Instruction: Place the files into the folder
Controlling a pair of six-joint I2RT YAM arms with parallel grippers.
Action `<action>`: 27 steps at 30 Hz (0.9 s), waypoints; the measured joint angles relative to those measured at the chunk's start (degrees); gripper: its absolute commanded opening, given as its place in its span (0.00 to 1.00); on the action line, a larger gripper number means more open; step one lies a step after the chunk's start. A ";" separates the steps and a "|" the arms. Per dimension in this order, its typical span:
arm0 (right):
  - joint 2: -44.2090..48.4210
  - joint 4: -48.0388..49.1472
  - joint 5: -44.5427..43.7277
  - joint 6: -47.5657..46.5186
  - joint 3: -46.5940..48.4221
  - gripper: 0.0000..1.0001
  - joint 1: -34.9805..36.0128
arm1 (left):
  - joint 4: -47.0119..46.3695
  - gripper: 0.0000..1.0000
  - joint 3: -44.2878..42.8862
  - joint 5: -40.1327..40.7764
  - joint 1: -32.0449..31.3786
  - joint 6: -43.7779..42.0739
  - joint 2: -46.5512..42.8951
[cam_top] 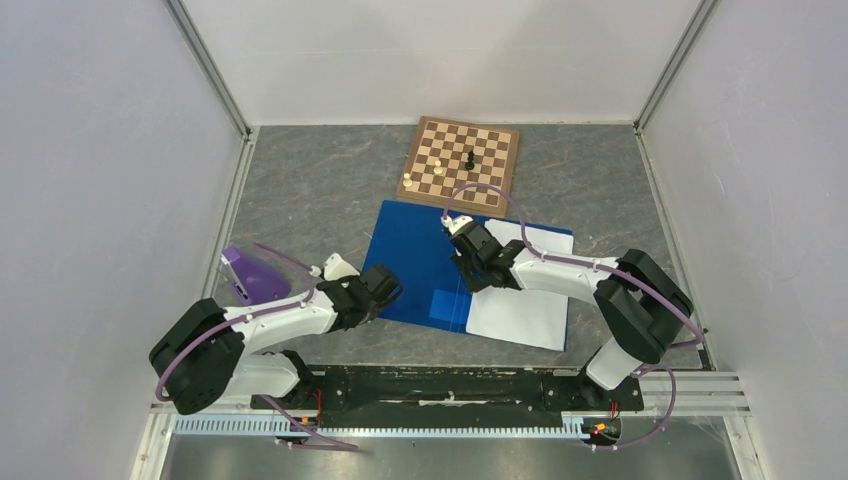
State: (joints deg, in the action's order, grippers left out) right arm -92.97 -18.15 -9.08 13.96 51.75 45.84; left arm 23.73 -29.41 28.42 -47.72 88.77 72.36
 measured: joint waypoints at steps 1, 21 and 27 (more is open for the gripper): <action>0.00 -0.04 -0.02 0.02 0.04 0.00 0.00 | 0.02 0.02 0.00 0.00 0.00 0.00 0.00; 1.31 -3.89 -5.25 2.86 1.79 0.40 -0.72 | 1.25 0.02 -0.35 0.55 0.00 -0.02 -0.02; 1.16 -4.26 -8.72 6.01 3.82 0.35 -0.72 | 2.69 0.02 -0.81 1.03 0.00 -0.07 -0.02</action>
State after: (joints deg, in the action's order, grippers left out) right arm -91.81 -22.41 -17.80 19.97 55.57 45.12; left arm 26.41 -30.22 29.45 -47.72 88.71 72.34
